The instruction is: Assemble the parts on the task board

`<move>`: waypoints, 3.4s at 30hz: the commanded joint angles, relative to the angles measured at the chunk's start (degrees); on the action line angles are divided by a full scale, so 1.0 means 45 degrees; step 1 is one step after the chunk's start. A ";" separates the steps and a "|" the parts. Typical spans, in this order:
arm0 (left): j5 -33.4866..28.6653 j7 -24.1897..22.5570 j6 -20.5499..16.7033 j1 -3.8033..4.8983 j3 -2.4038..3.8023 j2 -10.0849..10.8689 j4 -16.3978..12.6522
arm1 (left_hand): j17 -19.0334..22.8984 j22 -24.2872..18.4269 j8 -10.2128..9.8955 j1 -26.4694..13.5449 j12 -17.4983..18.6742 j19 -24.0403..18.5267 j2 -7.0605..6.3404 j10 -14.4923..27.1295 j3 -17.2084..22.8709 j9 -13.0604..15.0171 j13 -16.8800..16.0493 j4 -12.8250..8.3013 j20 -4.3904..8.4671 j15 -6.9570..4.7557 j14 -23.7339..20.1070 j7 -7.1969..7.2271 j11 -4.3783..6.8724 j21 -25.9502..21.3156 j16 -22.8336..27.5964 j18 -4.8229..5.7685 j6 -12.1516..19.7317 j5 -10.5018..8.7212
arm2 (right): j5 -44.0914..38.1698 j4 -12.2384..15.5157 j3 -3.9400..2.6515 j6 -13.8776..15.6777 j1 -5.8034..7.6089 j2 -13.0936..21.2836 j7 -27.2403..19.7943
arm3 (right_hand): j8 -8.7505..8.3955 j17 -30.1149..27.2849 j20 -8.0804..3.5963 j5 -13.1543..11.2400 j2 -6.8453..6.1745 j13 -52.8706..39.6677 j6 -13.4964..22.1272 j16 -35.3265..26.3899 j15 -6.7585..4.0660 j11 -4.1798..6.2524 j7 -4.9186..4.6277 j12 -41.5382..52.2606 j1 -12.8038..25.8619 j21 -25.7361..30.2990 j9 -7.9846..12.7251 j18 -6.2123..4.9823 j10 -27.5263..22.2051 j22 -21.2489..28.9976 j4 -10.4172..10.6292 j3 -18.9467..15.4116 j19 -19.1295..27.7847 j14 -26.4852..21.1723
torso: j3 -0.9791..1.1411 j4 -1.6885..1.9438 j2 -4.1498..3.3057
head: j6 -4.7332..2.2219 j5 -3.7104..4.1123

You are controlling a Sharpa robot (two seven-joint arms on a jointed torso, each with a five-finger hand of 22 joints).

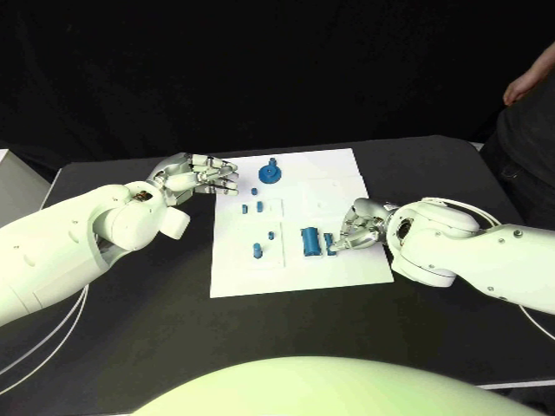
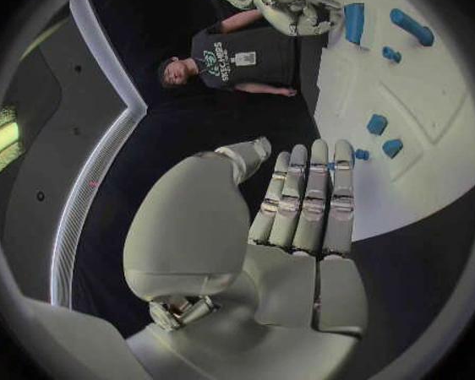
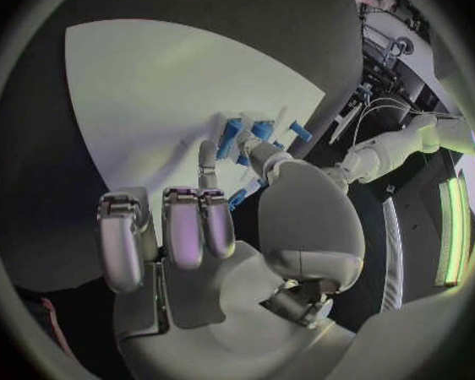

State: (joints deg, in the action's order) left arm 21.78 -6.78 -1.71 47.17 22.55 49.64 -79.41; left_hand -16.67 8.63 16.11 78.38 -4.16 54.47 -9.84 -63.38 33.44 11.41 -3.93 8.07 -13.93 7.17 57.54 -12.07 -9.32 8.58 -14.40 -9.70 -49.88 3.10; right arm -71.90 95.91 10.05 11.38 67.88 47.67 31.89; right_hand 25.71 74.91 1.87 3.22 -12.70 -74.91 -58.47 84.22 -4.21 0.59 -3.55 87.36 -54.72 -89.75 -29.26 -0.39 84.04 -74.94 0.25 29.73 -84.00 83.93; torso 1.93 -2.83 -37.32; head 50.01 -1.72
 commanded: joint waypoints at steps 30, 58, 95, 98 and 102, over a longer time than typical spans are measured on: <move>0.0075 -0.0067 0.0234 -0.0023 0.0000 -0.0049 0.0016 | -0.0014 -0.0015 -0.0004 0.0036 -0.0044 0.0116 0.0109 0.0113 -0.0029 -0.0011 -0.0019 0.0071 -0.0002 -0.0005 0.0093 -0.0092 -0.0018 -0.0043 0.0087 -0.0175 -0.0006 -0.0043 | -0.1075 -0.0456 -0.0002 0.0253 -0.0306 -0.0378 0.0140 | 0.0241 0.0695 -0.0145 -0.0101 0.0365 -0.2965 -0.0109 -0.0066 -0.0100 0.0108 0.0102 -0.0115 -0.1302 -0.0056 0.0032 0.0086 0.0955 -0.3346 -0.0070 -0.0555 -0.1333 0.0831 | -0.0029 0.0010 0.0003 | -0.0002 0.0004; -0.0100 -0.0619 -0.0173 -0.0155 -0.0006 -0.0156 0.0077 | -0.0052 -0.0051 0.0003 0.0071 -0.0054 0.0148 0.0114 0.0109 -0.0036 -0.0016 -0.0022 0.0074 -0.0001 -0.0008 0.0109 -0.0087 -0.0015 -0.0079 0.0118 -0.0176 -0.0011 -0.0044 | 0.4036 -0.0886 -0.0209 0.4154 -0.0267 0.0031 -0.4987 | -0.0099 0.0300 -0.0054 0.0101 0.0557 -0.2510 0.0747 -0.0334 0.0063 -0.0153 -0.0224 -0.0965 -0.1440 -0.0056 0.0231 0.0086 0.0466 -0.3346 0.0534 -0.0927 -0.1333 0.0715 | -0.0136 -0.0041 0.0128 | -0.0002 0.0041; -0.2187 -0.3375 -0.3998 0.0674 -0.1528 -0.1188 0.0322 | 0.3704 -0.1918 -0.3579 -1.7418 0.0924 -1.2104 0.2186 1.4085 -0.7432 -0.2535 0.0872 -0.1792 0.3095 -0.1594 -1.2787 0.2683 0.2070 -0.1907 0.3200 0.2156 1.1085 -0.0688 | 1.3810 -0.3559 -0.1521 0.5772 -0.1120 -0.1044 -1.2220 | -0.5714 -1.6647 -0.0415 -0.0716 0.2823 1.6646 1.2994 -1.8715 0.0935 -0.0132 0.0790 -1.9413 1.2160 1.9944 0.6503 0.0086 -1.8677 1.6654 -0.0055 -0.6606 1.8667 -1.8650 | -0.0358 0.0235 0.0988 | -0.2321 -0.0037; -0.2757 -0.3748 -0.5163 0.1149 -0.2276 -0.1169 -0.0250 | 0.3704 -0.1918 -0.3579 -1.7418 0.0924 -1.2104 0.2186 1.4085 -0.7432 -0.2535 0.0872 -0.1792 0.3095 -0.1594 -1.2787 0.2683 0.2070 -0.1907 0.3200 0.2156 1.1085 -0.0688 | 1.4691 -0.2651 -0.1811 0.6382 -0.1362 -0.0889 -1.2824 | -0.5714 -1.6647 -0.0415 -0.0716 0.2823 1.6646 1.2994 -1.8715 0.0935 -0.0132 0.0790 -1.9413 1.2160 1.9944 0.6503 0.0086 -1.8677 1.6654 -0.0055 -0.6606 1.8667 -1.8650 | -0.0386 0.0393 0.1138 | -0.2783 0.0131; -0.3624 -0.4317 -0.6937 0.1872 -0.3415 -0.1140 -0.1121 | 0.3704 -0.1918 -0.3579 -1.7418 0.0924 -1.2104 0.2186 1.4085 -0.7432 -0.2535 0.0872 -0.1792 0.3095 -0.1594 -1.2787 0.2683 0.2070 -0.1907 0.3200 0.2156 1.1085 -0.0688 | 1.5578 -0.1736 -0.2102 0.6997 -0.1605 -0.0732 -1.3433 | -0.5714 -1.6647 -0.0415 -0.0716 0.2823 1.6646 1.2994 -1.8715 0.0935 -0.0132 0.0790 -1.9413 1.2160 1.9944 0.6503 0.0086 -1.8677 1.6654 -0.0055 -0.6606 1.8667 -1.8650 | -0.0416 0.0553 0.1291 | -0.3252 0.0301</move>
State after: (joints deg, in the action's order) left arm 10.59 -21.77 -23.32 55.03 7.43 44.48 -83.45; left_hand -0.58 0.22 0.75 9.01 -0.37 1.93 -0.36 -3.55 1.31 0.40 -0.20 0.17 -0.50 0.21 2.04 -0.24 -0.33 0.34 -0.43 -1.18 -1.99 0.43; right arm -7.83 87.26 0.71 38.30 60.90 44.14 -23.18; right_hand 0.74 1.15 0.30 0.41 -0.38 -0.67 -1.94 1.23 0.08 -0.22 -0.26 0.61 -5.18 -0.50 -0.78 -1.24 3.74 -1.31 0.01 1.51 -6.09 2.98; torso 0.20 -1.14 -32.27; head 36.83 -0.90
